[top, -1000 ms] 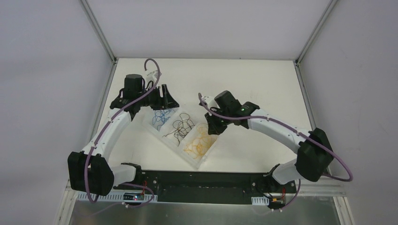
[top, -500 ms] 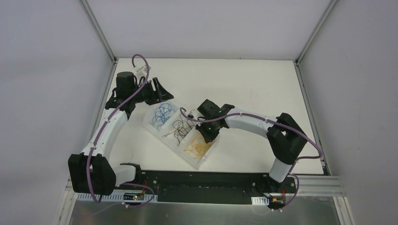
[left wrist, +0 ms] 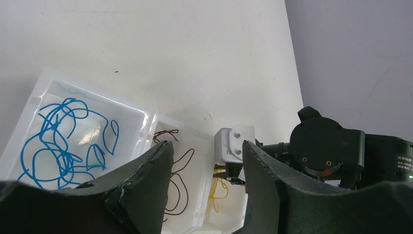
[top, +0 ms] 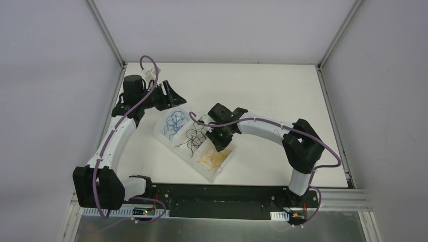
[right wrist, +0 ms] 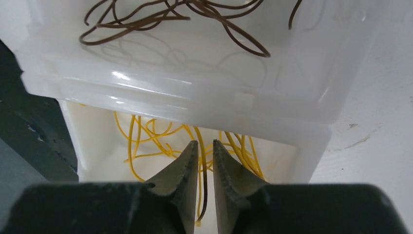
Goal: Untangle the cables
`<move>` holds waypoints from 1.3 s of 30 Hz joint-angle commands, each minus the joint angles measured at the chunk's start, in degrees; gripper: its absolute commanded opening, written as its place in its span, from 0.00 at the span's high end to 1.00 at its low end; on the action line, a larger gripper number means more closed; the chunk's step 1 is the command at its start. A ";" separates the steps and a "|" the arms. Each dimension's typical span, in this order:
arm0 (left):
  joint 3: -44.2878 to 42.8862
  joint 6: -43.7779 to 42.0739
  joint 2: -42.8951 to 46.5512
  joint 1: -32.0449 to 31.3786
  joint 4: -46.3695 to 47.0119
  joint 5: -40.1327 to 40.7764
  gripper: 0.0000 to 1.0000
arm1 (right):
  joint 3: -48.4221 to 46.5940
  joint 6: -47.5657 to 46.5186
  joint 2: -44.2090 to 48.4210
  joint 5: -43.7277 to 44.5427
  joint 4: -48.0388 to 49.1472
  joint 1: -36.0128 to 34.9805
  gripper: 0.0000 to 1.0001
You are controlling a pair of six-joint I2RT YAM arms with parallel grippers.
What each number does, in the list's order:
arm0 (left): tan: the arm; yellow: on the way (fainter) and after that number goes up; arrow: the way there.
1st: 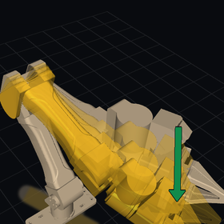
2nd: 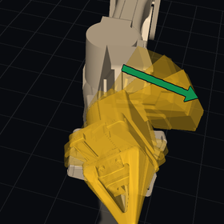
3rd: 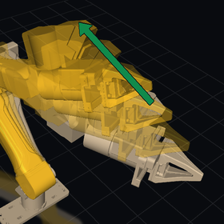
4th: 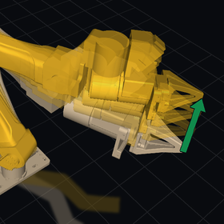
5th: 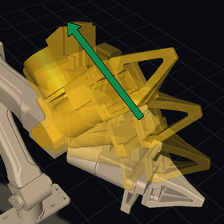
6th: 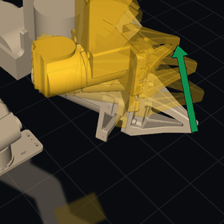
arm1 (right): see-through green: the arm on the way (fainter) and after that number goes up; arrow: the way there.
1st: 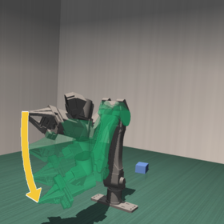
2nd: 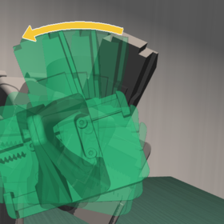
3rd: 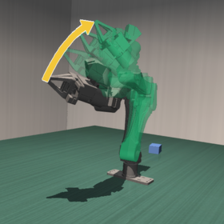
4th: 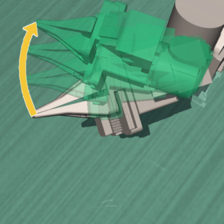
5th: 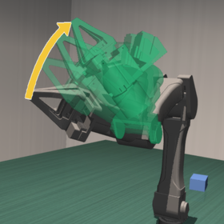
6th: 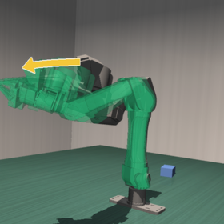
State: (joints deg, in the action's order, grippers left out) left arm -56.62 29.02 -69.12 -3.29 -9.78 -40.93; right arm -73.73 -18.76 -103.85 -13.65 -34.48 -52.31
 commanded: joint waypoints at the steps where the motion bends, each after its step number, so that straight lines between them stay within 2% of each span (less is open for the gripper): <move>1: -3.99 0.53 0.82 1.11 -0.43 -2.07 0.44 | -3.30 -1.16 4.11 -3.91 -3.28 0.88 0.79; 4: -5.35 -0.40 1.01 2.02 -2.69 -2.08 0.43 | -4.14 -1.36 5.72 -4.99 -3.65 0.94 0.74; 8: -7.84 -3.40 0.88 2.94 -6.53 -1.87 0.35 | -6.41 -2.03 7.45 -4.87 -5.38 1.51 0.59; 11: -10.83 -6.18 -0.43 5.06 -10.03 -2.12 0.25 | -8.06 -2.38 9.37 -6.52 -6.54 3.28 0.45; 14: -15.17 -9.71 -2.03 5.71 -14.12 -2.25 0.09 | -9.78 -3.21 11.70 -8.96 -7.61 5.34 0.32; 15: -16.81 -11.07 -2.79 5.93 -16.08 -2.23 0.02 | -10.33 -3.44 12.75 -9.22 -7.71 6.02 0.28; 20: -33.78 -17.24 -12.61 6.56 -36.47 0.07 0.01 | -11.66 -2.23 18.01 -8.89 -5.16 13.00 0.01; 23: -44.52 -21.47 -18.25 6.74 -46.94 3.24 0.01 | -12.48 1.96 20.15 -10.23 -4.07 20.96 0.01; 26: -48.62 -25.34 -19.37 6.86 -50.11 6.00 0.01 | -11.14 6.47 23.31 -11.35 -4.09 30.44 0.01; 29: -50.68 -26.53 -20.35 6.89 -53.91 9.94 0.01 | -4.49 10.23 28.60 -12.56 -4.08 39.22 0.01; 33: -47.72 -28.37 -20.44 6.94 -56.05 16.04 0.01 | 3.87 11.35 35.01 -11.13 -6.40 47.53 0.01; 39: -37.20 -28.49 -21.56 7.00 -55.43 18.15 0.01 | 11.65 11.04 38.35 -3.83 -8.30 50.84 0.01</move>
State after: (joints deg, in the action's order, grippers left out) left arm -98.61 2.31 -89.86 3.11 -62.19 -25.96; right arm -65.52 -9.37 -67.09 -21.39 -40.99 -2.52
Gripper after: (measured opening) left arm 0.990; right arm 0.993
